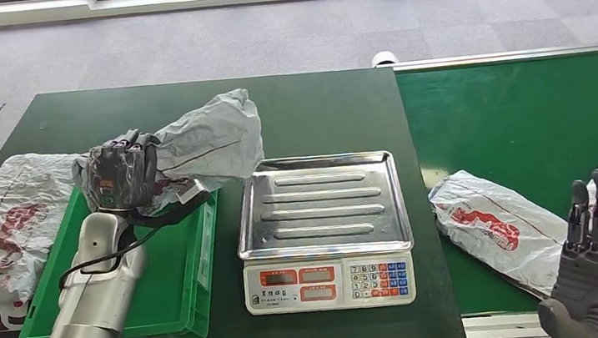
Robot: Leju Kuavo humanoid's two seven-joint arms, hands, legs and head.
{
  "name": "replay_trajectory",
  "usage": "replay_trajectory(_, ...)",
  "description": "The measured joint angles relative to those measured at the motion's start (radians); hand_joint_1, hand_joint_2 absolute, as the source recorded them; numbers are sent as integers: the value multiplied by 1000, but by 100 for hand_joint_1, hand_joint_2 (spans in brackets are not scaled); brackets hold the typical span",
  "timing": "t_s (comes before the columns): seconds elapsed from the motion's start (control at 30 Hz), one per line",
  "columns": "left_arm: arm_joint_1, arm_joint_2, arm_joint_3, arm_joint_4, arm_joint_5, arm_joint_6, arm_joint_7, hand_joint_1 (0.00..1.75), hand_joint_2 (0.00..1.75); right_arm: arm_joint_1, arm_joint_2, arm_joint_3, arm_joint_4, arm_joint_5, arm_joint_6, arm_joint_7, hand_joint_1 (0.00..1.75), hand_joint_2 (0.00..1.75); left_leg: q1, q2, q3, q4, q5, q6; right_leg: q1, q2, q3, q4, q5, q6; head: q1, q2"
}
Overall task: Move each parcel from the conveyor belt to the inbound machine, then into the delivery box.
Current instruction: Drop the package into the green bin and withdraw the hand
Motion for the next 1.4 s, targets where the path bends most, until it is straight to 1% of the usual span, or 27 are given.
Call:
replay_trajectory(0.13, -23, -1, 3, 52, -9, -5, 24, 175, 175, -4, 0, 5, 1, -4, -1, 6, 0, 175, 0, 0, -1, 0, 0, 0, 0, 0, 0, 0, 0, 0, 0, 0)
replay_trajectory(0.33, -88, 4, 34, 194, 4, 22, 29, 175, 175, -22, -2, 9, 15, -17, -6, 11, 0, 175, 0, 0, -1, 0, 0, 0, 1, 0, 0, 0, 1, 0, 0, 0)
replay_trajectory(0.37, -96, 6, 40, 215, 7, 26, 29, 138, 175, -25, -2, 9, 17, -18, -7, 10, 0, 175, 1, 0, -1, 0, 0, 0, 1, 0, 0, 0, 1, 0, 0, 0)
replay_trajectory(0.43, -111, 9, 53, 247, 16, 30, 29, 51, 175, -31, -3, 10, 19, -20, -9, 10, 0, 175, 1, 0, -1, 0, 1, 0, 1, 0, -1, 0, 1, 0, 0, 0)
replay_trajectory(0.47, -117, 11, 61, 257, 24, 31, 28, 7, 131, -34, -4, 10, 20, -21, -11, 10, 0, 175, 1, 0, -1, 0, 1, 0, 1, 0, -1, 1, 1, 0, 0, 0)
replay_trajectory(0.5, -120, 13, 69, 263, 36, 33, 25, 0, 87, -36, -5, 10, 20, -19, -13, 11, 0, 175, 1, 0, -1, 0, 1, 0, 1, 0, -1, 1, 1, 0, 0, 0)
replay_trajectory(0.57, -116, 14, 90, 257, 66, 43, 16, 0, 0, -38, -7, 10, 20, -4, -23, 14, 0, 175, 1, 0, -1, 0, 0, 0, 1, 0, -1, 1, 1, 0, 0, 0)
replay_trajectory(0.63, -90, 14, 116, 211, 113, 53, 0, 0, 0, -39, -10, 10, 20, 20, -38, 21, 0, 175, 1, 1, -1, 0, 0, 0, 1, 1, -1, 1, 1, 0, 0, 0)
replay_trajectory(0.73, -28, 8, 174, 86, 202, 58, -58, 0, 0, -40, -12, 11, 20, 47, -59, 31, 0, 175, 1, 2, -2, 0, 0, 0, 1, 2, -3, 0, 1, 0, 0, 0)
replay_trajectory(0.83, 12, -2, 233, -9, 246, 59, -98, 0, 0, -44, -12, 12, 19, 55, -65, 35, 0, 175, 1, 2, -3, 0, 0, 0, 1, 2, -3, 0, 1, 0, 0, 0)
replay_trajectory(0.9, 31, -13, 270, -63, 304, 60, -151, 0, 0, -48, -13, 12, 19, 61, -70, 39, 0, 175, 1, 2, -3, 0, 0, 0, 1, 2, -3, 0, 1, 0, 0, 0)
replay_trajectory(0.97, 49, -37, 329, -126, 446, 60, -259, 0, 0, -57, -14, 12, 20, 69, -78, 47, 0, 175, 1, 2, -3, 0, 0, 0, 1, 2, -3, 0, 1, 0, 0, 0)
replay_trajectory(1.03, 73, -62, 393, -195, 705, 62, -364, 0, 0, -69, -17, 14, 22, 79, -91, 63, 0, 175, 1, 4, -3, 0, 0, -1, 1, 5, -3, 0, 1, 0, 0, 0)
replay_trajectory(1.1, 105, -73, 433, -259, 1002, 63, -413, 0, 0, -78, -23, 14, 29, 84, -103, 78, 0, 175, 1, 7, -2, 0, -1, -1, 1, 8, -4, 0, 1, 0, 0, 0)
replay_trajectory(1.13, 122, -75, 443, -285, 1104, 63, -421, 0, 0, -82, -26, 14, 33, 84, -107, 82, 0, 175, 1, 7, -2, 0, -1, -1, 2, 8, -4, 0, 2, 0, 0, 0)
replay_trajectory(1.17, 136, -77, 450, -306, 1162, 64, -426, 0, 0, -86, -29, 14, 36, 84, -109, 84, 0, 175, 1, 6, -3, 1, -1, -1, 3, 7, -4, 0, 1, 0, 0, 0)
replay_trajectory(1.27, 161, -82, 466, -352, 1166, 64, -450, 0, 0, -97, -36, 14, 44, 87, -111, 86, 0, 175, 3, 3, -5, 1, 0, -1, 4, 4, -4, 0, 1, -1, 0, 0)
replay_trajectory(1.33, 173, -93, 484, -381, 1206, 64, -486, 0, 0, -104, -40, 14, 54, 99, -119, 96, 0, 87, 4, 4, -5, 1, 0, -1, 4, 4, -4, 0, 2, -1, 0, 0)
replay_trajectory(1.4, 201, -109, 497, -431, 1292, 61, -517, 0, 0, -108, -48, 14, 65, 119, -142, 113, 0, 87, 4, 5, -4, 1, 0, -1, 4, 7, -4, 0, 2, -1, 0, 0)
